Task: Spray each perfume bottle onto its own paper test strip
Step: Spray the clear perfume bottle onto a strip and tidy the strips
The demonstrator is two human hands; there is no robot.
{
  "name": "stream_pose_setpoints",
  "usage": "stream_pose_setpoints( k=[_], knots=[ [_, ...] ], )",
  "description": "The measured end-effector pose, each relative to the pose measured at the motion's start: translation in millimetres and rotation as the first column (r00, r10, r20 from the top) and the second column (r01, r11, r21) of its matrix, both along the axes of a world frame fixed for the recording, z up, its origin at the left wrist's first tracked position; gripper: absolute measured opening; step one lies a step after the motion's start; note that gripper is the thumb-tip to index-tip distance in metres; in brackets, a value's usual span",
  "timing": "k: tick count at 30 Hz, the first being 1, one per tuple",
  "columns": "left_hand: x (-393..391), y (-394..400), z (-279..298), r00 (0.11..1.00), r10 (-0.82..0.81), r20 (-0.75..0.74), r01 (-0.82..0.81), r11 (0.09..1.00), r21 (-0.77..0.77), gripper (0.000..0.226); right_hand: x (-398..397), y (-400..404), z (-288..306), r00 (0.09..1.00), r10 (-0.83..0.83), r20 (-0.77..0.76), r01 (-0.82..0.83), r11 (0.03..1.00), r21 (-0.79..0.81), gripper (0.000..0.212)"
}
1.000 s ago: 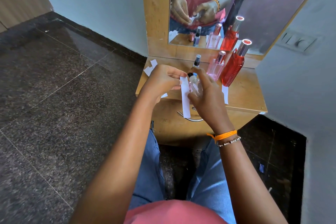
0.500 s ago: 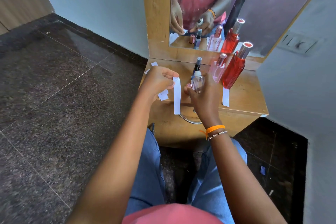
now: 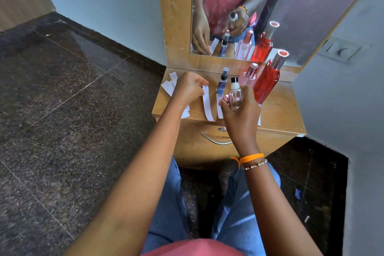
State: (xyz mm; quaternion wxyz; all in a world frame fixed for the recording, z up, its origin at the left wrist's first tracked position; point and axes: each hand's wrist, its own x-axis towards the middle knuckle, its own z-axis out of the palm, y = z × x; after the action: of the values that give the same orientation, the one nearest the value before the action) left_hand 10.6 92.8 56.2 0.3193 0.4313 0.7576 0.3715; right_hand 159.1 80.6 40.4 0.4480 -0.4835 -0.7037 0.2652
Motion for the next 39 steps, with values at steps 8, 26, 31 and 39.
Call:
stream_pose_setpoints(
  k=[8, 26, 31, 39],
  knots=[
    [1, 7, -11, 0.988, -0.021, -0.154, 0.031, 0.998, 0.059, 0.038, 1, 0, -1, 1.0, 0.023, -0.017, -0.023, 1.0, 0.017, 0.025],
    [6, -9, -4, 0.958, 0.054, -0.282, 0.017, 0.97, 0.241, 0.033, 4, -2, -4, 0.997, 0.07, -0.037, -0.07, 0.998, -0.006, 0.031],
    [21, -47, 7, 0.984, -0.137, 0.11, 0.115, 0.975, 0.187, 0.021, 6, -7, -3, 0.982, 0.132, -0.138, -0.136, 0.99, -0.023, 0.04],
    [28, -62, 9, 0.923, -0.164, 0.349, 0.135, 0.985, 0.104, 0.012, 9, -16, -3, 0.961, 0.224, -0.161, -0.234, 0.971, -0.044, 0.042]
  ],
)
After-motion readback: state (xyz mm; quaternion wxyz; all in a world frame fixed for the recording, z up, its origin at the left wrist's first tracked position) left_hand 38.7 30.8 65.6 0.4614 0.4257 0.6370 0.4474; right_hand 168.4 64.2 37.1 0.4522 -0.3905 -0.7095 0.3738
